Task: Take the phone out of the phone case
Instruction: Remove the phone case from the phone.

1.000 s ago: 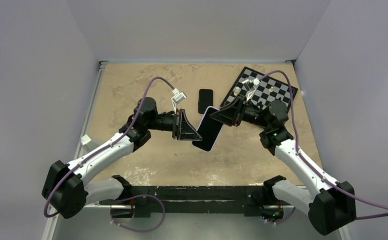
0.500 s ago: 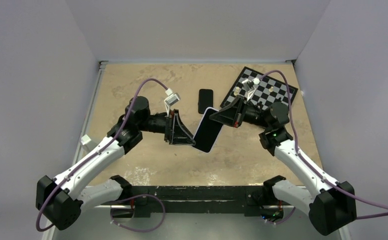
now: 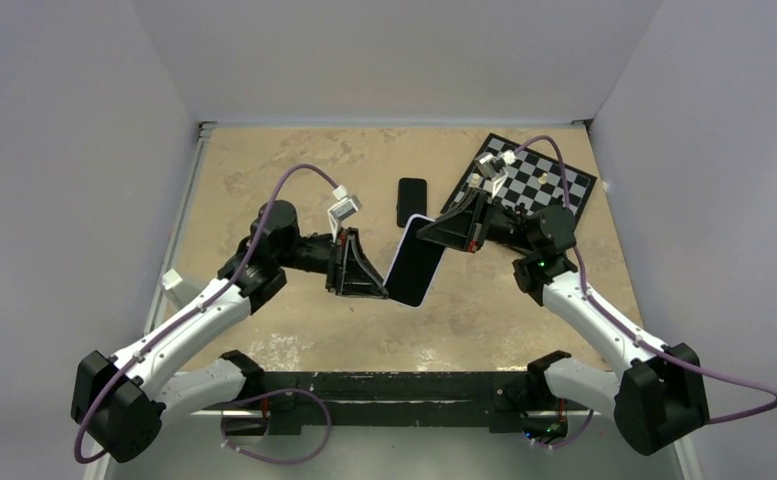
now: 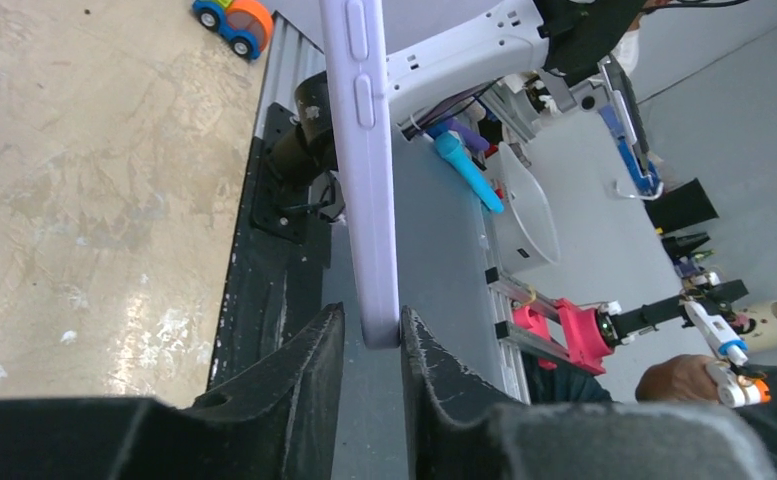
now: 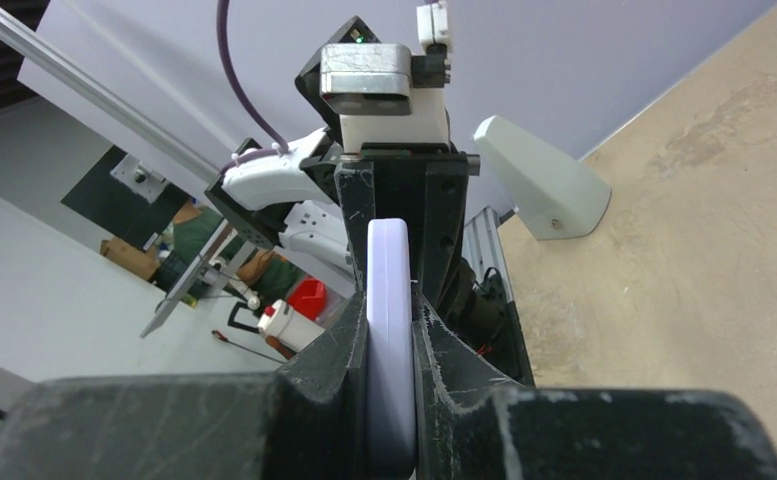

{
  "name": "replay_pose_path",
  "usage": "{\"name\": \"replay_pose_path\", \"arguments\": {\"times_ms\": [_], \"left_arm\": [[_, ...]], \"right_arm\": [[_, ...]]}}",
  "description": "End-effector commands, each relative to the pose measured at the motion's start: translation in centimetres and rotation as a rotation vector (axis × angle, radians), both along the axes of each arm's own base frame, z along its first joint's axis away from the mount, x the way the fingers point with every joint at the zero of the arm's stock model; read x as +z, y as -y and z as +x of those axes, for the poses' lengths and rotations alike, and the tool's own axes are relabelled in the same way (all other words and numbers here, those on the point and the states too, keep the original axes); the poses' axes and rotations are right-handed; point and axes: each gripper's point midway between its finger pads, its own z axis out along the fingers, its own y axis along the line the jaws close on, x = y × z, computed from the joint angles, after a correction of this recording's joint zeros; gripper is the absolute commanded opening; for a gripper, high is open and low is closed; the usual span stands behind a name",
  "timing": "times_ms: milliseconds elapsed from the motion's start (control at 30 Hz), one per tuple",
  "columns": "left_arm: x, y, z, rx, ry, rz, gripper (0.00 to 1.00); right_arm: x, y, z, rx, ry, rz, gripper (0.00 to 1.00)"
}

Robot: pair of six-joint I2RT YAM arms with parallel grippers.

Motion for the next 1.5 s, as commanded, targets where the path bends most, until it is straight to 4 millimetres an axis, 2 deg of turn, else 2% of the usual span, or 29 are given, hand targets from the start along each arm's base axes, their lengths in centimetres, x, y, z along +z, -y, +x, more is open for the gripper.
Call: {"name": "replay_pose_path", "arguments": {"times_ms": [0,133,300,467,567,967,1000,1067,1133,1467], "left_arm": [[0.7,-0.3,-1.5,-0.070,0.042,-0.062,0.34],[1.0,-0.6,-2.1,-0.090,0.051,-0.076,0.38],[1.5,-0.6,-1.9,-0.072,0.079,-0.088,0.31],[1.8,-0.3,-1.6,-0.088,0.078,-0.089,0.30],[2.0,-0.3,-1.6,-0.097,0.096,-0.103,0.21],[2.9,0.2,-0.8,-0.099,0.284,-0.188,0.10],[2.8,0.4,-0.5,-0.090,0.277,-0.180,0.10],[2.6,0.7,0.3,-0.066,0.246,-0.145,0.19],[2.2,0.9,0.9,-0.048,0.223,-0.109,0.22],[2.0,0.7,0.8,-0.031,0.213,-0.096,0.21]], "right_arm": [[3.1,0.5,0.1,-0.042,0.069,0.087,0.00],[3.2,0.4,0.5,-0.046,0.057,0.093,0.00],[3.3,0.5,0.1,-0.028,0.066,0.098,0.00],[3.1,0.5,-0.2,-0.018,0.073,0.090,0.00],[3.2,0.5,-0.5,-0.010,0.076,0.093,0.00],[2.2,-0.4,-1.9,0.103,0.047,0.047,0.00],[2.2,-0.5,-2.0,0.109,0.043,0.043,0.00],[2.1,-0.6,-2.0,0.115,0.039,0.033,0.00],[2.0,-0.7,-1.8,0.099,0.037,0.013,0.00],[1.9,-1.0,0.0,0.028,0.040,-0.013,0.00]]}}
